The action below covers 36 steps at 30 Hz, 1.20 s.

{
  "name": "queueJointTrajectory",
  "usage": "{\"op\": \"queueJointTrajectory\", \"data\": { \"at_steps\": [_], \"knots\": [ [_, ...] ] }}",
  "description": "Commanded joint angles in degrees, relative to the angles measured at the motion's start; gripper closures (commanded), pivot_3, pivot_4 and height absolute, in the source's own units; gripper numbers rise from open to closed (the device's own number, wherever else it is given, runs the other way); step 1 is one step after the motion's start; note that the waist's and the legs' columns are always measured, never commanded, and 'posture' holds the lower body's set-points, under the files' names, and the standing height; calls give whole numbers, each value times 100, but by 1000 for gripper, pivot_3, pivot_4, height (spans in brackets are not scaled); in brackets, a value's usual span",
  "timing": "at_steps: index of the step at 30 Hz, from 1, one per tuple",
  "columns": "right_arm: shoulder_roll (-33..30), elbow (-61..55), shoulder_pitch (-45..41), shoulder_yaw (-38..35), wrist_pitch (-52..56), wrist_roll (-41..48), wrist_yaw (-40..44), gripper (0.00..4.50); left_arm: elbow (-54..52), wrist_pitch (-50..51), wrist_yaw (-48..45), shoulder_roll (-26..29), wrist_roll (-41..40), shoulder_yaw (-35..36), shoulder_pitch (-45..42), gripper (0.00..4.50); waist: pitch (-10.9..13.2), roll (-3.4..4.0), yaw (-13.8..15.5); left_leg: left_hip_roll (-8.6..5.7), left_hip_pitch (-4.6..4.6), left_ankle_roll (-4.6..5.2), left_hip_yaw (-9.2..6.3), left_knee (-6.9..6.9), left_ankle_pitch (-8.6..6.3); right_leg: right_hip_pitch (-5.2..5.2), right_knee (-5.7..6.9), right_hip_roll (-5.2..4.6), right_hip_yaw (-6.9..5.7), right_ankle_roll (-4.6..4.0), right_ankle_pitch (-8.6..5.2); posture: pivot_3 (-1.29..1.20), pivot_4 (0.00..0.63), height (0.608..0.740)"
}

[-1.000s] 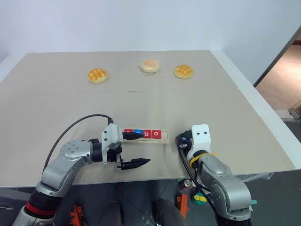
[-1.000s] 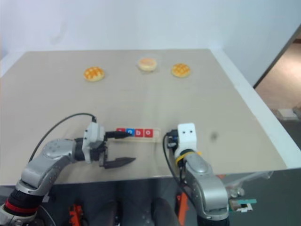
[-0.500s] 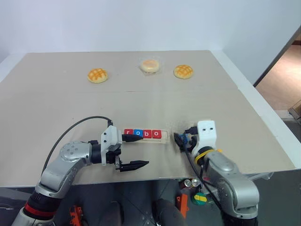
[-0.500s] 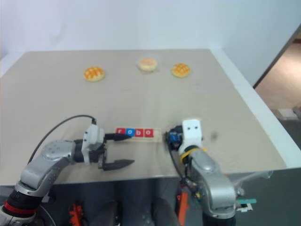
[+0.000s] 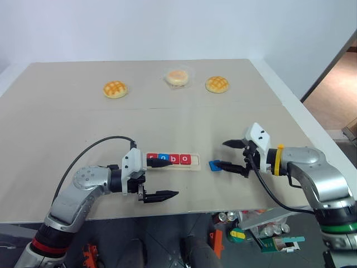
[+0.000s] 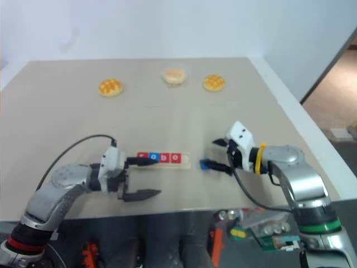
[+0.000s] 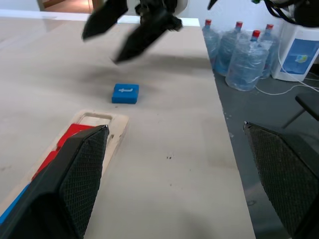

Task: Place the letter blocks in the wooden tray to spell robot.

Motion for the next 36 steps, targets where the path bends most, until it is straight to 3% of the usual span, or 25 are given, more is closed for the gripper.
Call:
{"op": "queueJointTrajectory", "data": {
  "at_steps": [1, 13, 17, 20, 21, 30, 36],
  "knots": [
    [-347, 1214, -575, 501, -1449, -450, 1317, 37, -203, -1, 10, 7, -95, 64, -76, 0, 2, 2, 2, 0, 0, 0, 1, 2, 0, 1, 0, 0, 0, 5, 3, 0, 150, 739],
    [166, 2951, -1320, 761, -2589, -799, 1878, 37, -346, 15, 187, 96, -88, 135, 109, 0, 3, 3, 20, -1, 0, 0, 0, 4, 0, 2, 2, -2, 1, 19, 11, 0, 150, 739],
    [291, 3145, -1338, 778, -2796, -892, 1881, 1100, -337, 8, 212, 129, -77, 154, 127, 0, 3, 3, 20, -2, 0, -1, 0, 7, 0, 4, 2, -3, 2, 21, 13, 0, 150, 739],
    [362, 3239, -1335, 759, -2913, -931, 1869, 2193, -332, 2, 225, 152, -80, 155, 136, 0, 3, 4, 19, -2, 0, 0, 0, 7, 0, 4, 3, -2, 2, 21, 13, 0, 150, 739],
    [377, 3267, -1336, 751, -2939, -942, 1874, 2298, -329, 3, 233, 158, -81, 154, 134, 0, 3, 4, 19, -2, 0, 0, 0, 7, 0, 4, 4, -2, 1, 21, 13, 0, 150, 739],
    [449, 3165, -1220, 713, -3050, -972, 1824, 2298, -301, -15, 253, 192, -65, 160, 158, 0, 3, 4, 19, -2, 1, 0, 0, 8, 0, 4, 5, -2, 2, 21, 14, 0, 150, 739],
    [420, 2614, -1294, 660, -2450, -760, 1851, 2298, -247, -62, 263, 193, -46, 151, 161, 0, 3, 4, 19, -1, 1, -1, 0, 8, 0, 4, 6, -2, 3, 21, 14, 0, 150, 739]
  ]
}}
